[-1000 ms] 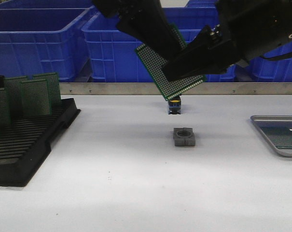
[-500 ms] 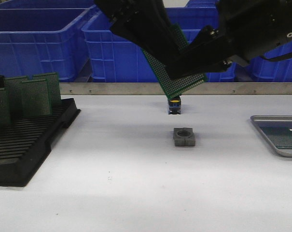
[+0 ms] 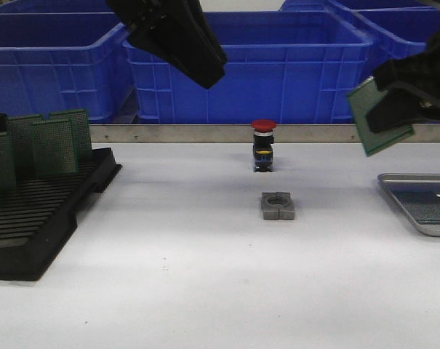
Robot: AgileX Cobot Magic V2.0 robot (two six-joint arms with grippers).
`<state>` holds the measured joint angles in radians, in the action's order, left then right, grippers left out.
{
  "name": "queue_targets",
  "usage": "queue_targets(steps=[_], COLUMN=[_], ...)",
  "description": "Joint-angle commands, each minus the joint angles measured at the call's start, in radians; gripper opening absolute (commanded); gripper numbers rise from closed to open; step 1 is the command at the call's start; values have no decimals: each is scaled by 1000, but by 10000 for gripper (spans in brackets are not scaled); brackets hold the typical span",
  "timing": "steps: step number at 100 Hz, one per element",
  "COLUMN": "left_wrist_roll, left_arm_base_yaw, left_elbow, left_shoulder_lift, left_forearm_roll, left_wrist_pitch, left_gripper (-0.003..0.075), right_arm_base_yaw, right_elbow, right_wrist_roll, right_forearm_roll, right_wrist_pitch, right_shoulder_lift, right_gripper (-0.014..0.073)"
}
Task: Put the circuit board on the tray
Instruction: 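Carry the second board to the silver tray and release it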
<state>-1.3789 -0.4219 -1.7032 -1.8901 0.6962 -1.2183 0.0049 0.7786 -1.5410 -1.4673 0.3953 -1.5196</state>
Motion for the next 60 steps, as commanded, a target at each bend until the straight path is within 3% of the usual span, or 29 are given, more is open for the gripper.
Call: queue_targets(steps=[1,35,42,56,60], left_wrist_roll=[9,9,9,9,9], left_arm_base_yaw=[3,3,3,3,3], left_elbow=[-28,-28,-28,-28,-28], left_shoulder_lift=[59,59,59,59,59], left_forearm_roll=[56,58,58,58,58], left_wrist_pitch=[-16,-18,-19,-19,-19], left_gripper=[459,459,459,459,459], right_arm_base_yaw=[-69,-204,-209,-209,-209], right_elbow=[4,-5,-5,-2,-2], right_wrist_roll=[37,42,41,36,29], right_forearm_roll=[-37,-65,-65,-49,-35], right_wrist_pitch=[-33,-15,0,-23,-31], right_shoulder_lift=[30,-71,-91,-95,-92], right_gripper=[-69,-43,78,508,570])
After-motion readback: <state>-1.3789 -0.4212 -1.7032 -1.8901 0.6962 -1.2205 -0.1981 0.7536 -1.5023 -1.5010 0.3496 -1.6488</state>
